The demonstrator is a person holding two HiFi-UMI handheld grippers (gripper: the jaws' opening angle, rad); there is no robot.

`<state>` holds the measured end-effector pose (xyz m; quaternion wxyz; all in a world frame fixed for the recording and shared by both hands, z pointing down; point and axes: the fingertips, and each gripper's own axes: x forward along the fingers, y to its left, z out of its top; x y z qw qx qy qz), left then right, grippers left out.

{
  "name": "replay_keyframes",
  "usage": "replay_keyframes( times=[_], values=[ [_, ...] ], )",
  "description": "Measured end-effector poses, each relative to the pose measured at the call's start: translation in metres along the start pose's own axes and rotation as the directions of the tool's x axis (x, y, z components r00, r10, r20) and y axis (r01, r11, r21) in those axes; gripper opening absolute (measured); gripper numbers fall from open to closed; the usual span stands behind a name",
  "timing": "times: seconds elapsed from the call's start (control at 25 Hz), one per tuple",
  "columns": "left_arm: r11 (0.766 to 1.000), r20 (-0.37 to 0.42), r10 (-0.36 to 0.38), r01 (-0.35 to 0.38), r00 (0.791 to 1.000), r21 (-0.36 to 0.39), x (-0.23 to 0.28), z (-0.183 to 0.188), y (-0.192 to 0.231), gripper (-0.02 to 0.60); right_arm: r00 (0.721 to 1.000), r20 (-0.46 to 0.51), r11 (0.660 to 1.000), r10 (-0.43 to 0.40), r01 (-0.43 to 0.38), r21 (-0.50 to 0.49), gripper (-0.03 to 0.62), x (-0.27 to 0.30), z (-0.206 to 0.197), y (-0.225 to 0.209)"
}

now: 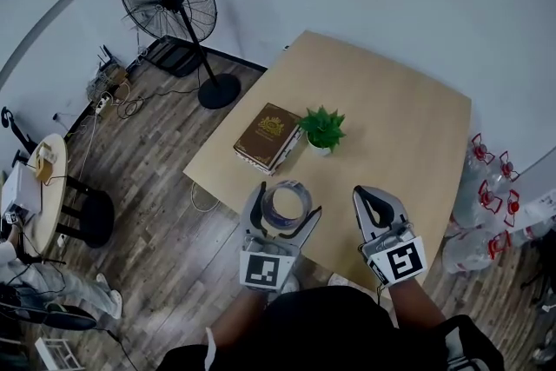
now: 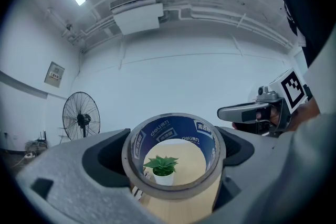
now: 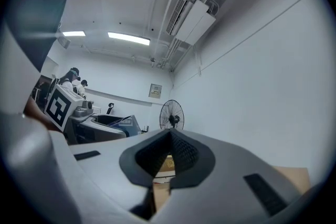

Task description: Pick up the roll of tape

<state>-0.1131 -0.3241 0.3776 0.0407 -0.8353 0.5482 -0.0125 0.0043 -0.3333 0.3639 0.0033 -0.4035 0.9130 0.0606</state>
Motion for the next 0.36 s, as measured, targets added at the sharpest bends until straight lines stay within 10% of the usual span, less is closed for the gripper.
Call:
replay_keyframes(
  times=[0.36],
  values=[
    [1.000, -0.012, -0.007, 0.007, 1.000, -0.001, 0.0019, -0.0001, -0.0041, 0.502, 1.000, 0.011, 1.000, -0.010, 0.010, -0.022, -0.008, -0.0008, 0.0039, -0.0051]
  ],
)
